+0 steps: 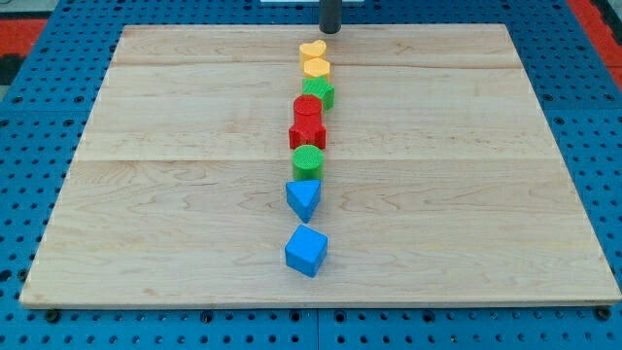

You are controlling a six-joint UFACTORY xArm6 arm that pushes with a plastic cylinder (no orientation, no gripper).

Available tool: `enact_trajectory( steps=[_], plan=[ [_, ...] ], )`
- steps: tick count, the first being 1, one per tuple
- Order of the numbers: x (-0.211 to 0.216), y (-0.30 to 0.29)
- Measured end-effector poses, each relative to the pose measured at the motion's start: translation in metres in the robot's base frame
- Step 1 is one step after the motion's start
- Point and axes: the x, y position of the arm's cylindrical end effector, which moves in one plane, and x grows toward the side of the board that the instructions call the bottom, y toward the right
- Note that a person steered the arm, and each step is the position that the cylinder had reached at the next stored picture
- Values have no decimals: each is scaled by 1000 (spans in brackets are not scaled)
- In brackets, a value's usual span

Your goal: Push the yellow hexagon bottom left to the yellow heart

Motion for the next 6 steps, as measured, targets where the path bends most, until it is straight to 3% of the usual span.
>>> enact_trajectory(
  steps=[4,5,6],
  plan=[
    [3,11],
    [35,34],
    [102,42]
  ],
)
